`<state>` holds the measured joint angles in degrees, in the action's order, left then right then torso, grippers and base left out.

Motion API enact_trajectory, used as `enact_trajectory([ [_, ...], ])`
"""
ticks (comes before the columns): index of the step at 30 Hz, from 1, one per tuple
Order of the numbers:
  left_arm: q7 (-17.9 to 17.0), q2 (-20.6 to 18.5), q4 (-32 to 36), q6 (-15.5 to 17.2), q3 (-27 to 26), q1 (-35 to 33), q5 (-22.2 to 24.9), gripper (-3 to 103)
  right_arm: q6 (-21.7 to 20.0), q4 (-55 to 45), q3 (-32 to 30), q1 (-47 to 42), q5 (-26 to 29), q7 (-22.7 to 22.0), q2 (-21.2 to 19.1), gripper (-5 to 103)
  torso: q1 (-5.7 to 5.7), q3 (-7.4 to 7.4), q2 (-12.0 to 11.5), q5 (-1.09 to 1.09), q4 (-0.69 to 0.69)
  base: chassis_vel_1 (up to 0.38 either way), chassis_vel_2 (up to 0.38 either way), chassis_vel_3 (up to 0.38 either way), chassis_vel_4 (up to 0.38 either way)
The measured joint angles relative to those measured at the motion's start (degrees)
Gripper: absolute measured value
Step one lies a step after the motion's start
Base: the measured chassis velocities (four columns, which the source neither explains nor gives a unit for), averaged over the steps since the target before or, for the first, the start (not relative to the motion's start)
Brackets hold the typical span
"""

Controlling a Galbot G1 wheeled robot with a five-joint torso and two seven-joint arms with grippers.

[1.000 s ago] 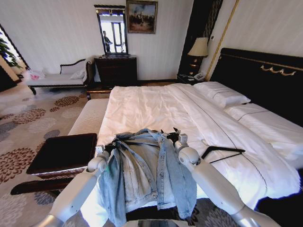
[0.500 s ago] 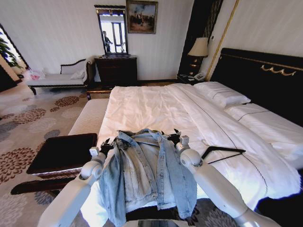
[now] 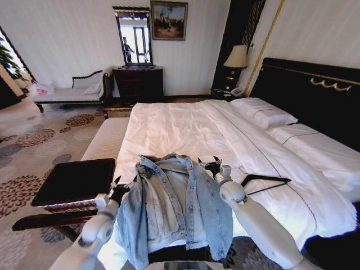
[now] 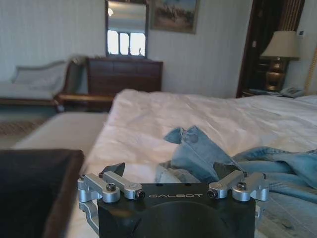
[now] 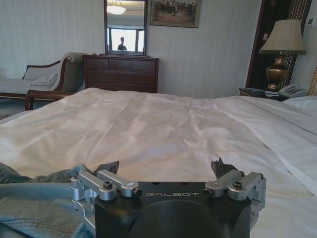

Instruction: Pick up the clothes from the bed and hang them on the clothes hanger.

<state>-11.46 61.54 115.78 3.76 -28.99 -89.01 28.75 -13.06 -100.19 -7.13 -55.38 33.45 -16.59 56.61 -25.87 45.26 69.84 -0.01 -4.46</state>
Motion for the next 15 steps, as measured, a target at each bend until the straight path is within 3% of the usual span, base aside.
enact_trajectory([
  [10, 2.78, 4.86, 4.31, -4.92, -2.99, -8.23, -3.63, 100, 0.61, -1.88, -1.47, -2.35, -0.62, 0.29, -0.64, 100, -0.02, 0.01, -0.01, 0.04, -0.03, -0.165, -0.164, 0.167, 0.156],
  [15, 2.92, 5.22, 4.56, -5.76, -2.73, -9.01, -3.81, 100, 0.75, -2.35, -1.91, -3.14, -0.74, 0.39, -0.94, 100, -0.02, 0.01, -0.01, 0.01, -0.02, -0.168, -0.153, 0.168, 0.149],
])
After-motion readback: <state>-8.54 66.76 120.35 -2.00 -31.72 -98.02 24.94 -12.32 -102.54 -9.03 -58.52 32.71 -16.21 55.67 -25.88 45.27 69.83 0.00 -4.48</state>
